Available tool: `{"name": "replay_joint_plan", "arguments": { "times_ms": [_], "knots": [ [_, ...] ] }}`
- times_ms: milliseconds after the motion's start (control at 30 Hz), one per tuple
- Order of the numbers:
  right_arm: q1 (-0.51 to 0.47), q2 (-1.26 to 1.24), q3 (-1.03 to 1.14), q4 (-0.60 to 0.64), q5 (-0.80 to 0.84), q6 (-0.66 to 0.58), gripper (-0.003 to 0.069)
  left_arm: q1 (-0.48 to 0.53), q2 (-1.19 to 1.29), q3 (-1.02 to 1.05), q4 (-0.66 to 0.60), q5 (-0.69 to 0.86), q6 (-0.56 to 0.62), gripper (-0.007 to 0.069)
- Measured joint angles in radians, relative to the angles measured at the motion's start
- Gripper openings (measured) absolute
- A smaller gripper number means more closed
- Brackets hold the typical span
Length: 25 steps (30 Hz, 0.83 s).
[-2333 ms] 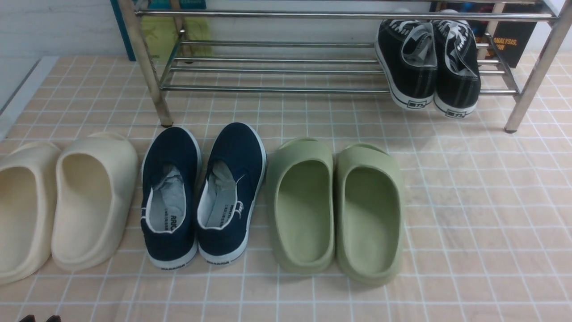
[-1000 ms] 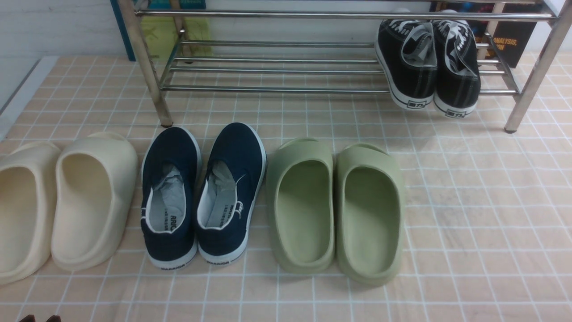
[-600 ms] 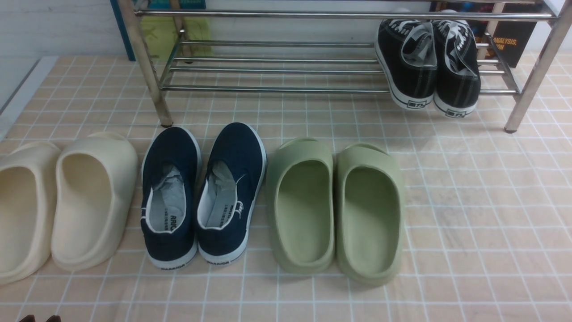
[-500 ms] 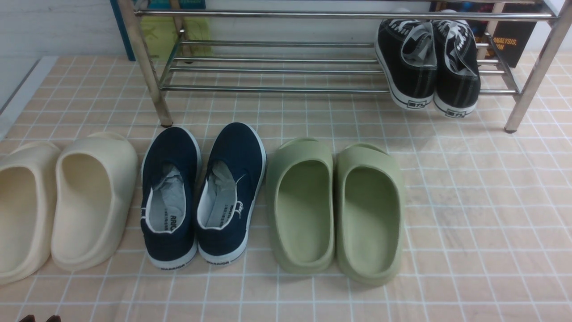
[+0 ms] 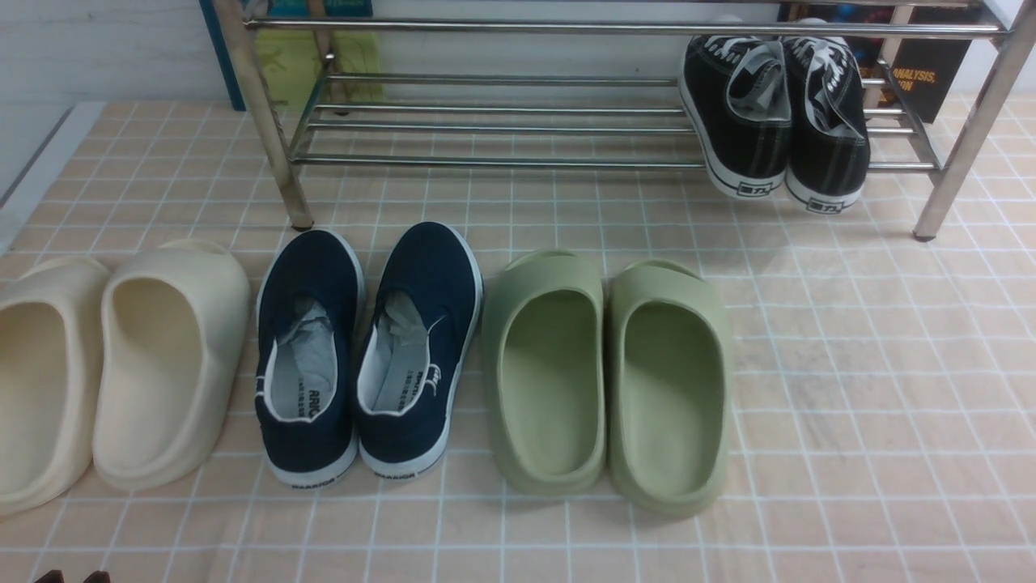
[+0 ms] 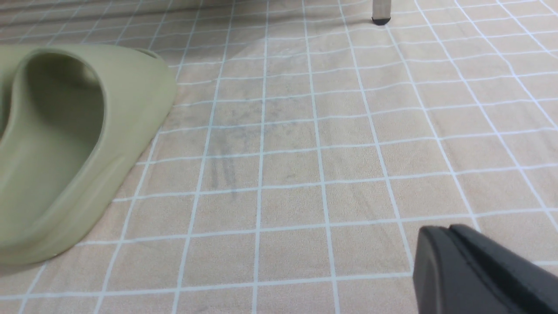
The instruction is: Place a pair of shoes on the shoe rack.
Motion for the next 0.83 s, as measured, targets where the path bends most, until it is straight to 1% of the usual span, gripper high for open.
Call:
{"name": "replay_joint_plan", "arguments": {
  "times_ms": [833],
  "knots": [
    [0.000,0.000,0.000,0.001,0.000,0.000,0.0060,0.000,0.000,0.000,0.000,0.000,0.000,0.0239]
  ]
}}
